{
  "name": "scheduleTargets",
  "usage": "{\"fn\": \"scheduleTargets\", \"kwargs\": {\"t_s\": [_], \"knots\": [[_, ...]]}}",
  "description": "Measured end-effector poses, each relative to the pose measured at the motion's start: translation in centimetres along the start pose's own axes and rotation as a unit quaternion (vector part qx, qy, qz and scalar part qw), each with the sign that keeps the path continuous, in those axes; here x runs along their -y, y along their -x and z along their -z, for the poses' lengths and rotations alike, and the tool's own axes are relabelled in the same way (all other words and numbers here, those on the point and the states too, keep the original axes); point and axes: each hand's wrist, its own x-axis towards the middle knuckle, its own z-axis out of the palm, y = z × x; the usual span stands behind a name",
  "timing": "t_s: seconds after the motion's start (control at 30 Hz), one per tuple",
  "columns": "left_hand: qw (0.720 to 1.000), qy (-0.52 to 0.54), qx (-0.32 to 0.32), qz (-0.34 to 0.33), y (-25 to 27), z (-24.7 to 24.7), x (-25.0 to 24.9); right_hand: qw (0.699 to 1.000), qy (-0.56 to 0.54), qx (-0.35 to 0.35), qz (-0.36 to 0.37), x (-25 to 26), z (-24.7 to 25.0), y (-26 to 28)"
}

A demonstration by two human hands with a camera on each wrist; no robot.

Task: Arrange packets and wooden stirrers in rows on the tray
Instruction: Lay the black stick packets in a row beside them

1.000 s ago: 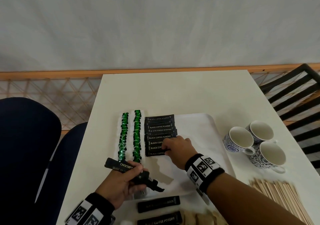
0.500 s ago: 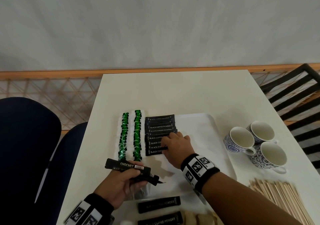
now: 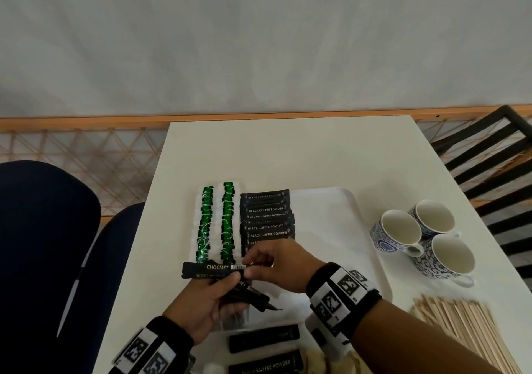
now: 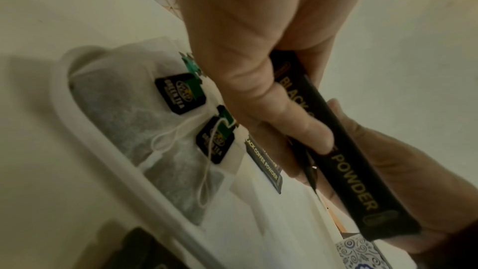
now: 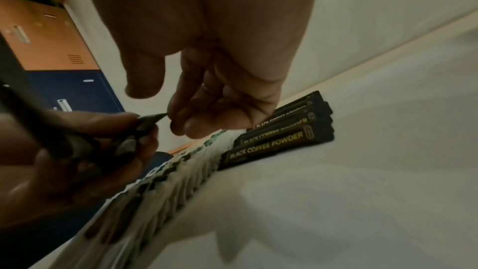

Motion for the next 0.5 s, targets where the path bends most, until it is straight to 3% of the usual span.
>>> {"fn": "scheduleTargets", "kwargs": {"t_s": [0.33,0.5], "knots": [[0.999,-0.027,-0.009,0.015,-0.2,-0.2,0.2,0.999,0.039,0.020,-0.016,-0.2,0.2,1.2],[0.999,-0.030,-0.006,0.011,-0.1,-0.3,0.3,0.999,-0.014,0.035,-0.039,-0.7,0.9,1.7]]}}
